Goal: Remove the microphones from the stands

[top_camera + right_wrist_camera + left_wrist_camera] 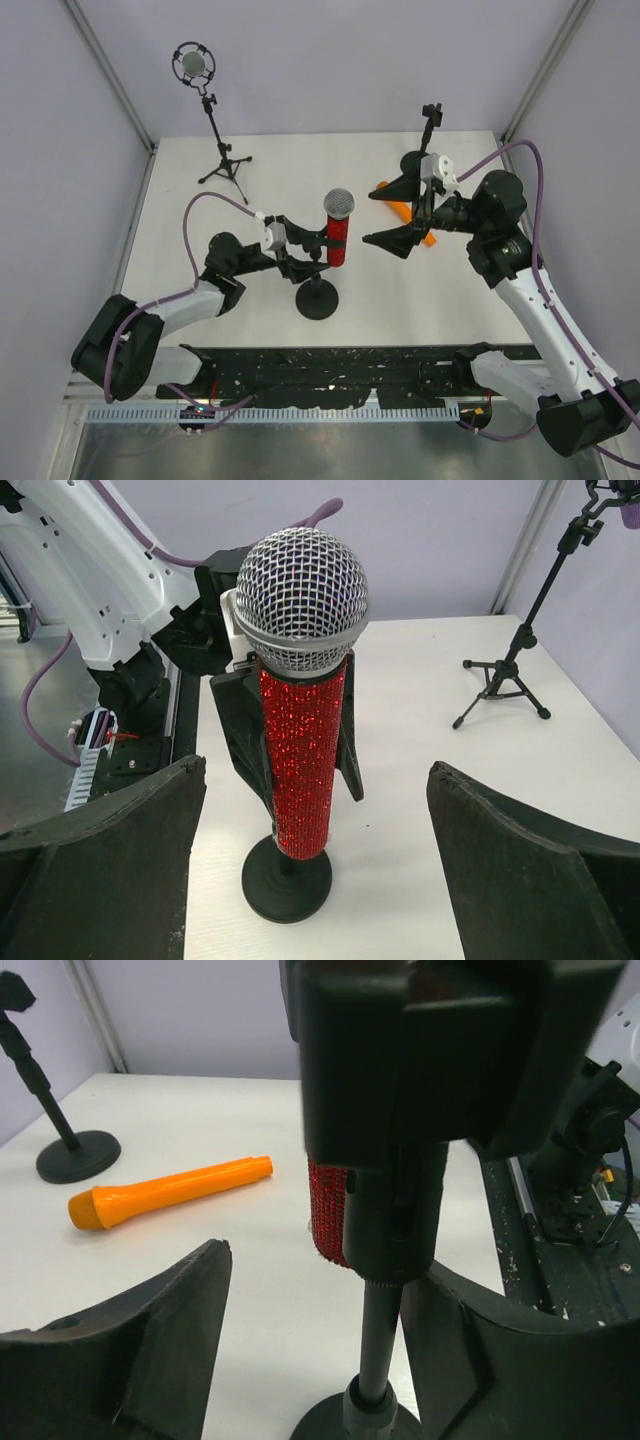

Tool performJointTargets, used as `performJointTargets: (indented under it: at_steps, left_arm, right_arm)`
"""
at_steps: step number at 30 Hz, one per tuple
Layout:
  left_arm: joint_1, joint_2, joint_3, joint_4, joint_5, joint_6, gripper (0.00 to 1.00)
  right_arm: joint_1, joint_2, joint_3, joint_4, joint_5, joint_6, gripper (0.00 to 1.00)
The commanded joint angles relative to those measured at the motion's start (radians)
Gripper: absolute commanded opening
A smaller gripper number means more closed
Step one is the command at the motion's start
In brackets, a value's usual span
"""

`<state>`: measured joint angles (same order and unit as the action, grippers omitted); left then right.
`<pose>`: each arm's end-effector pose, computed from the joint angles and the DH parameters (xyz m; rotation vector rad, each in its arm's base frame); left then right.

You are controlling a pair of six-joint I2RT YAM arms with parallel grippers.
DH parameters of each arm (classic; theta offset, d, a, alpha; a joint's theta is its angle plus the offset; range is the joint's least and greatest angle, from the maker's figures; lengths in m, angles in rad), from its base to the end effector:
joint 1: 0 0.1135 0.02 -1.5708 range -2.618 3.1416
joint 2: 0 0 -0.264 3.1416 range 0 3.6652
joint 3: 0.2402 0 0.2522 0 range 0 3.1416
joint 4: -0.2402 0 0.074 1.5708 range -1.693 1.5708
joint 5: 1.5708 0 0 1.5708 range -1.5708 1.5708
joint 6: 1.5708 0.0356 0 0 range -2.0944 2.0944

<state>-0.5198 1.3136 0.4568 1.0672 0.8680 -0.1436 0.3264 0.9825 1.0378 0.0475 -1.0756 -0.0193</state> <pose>0.2065 -0.1495 0.2432 0.9998 1.1670 -1.1211 0.1843 0.0955 0.4159 -1.1081 1.1729 1.0216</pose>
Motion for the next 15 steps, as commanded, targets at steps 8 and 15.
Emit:
performJointTargets:
  at_steps: [8,15]
  left_arm:
    - [0.023,-0.172,0.031,-0.186,0.086,0.113,0.87]
    - [0.07,-0.284,0.097,-0.378,0.176,0.104,0.99]
  right_arm:
    - [0.059,0.087,0.093,0.005,0.0,0.018,0.95]
    - [0.115,0.18,0.212,-0.135,-0.001,-0.056,0.95]
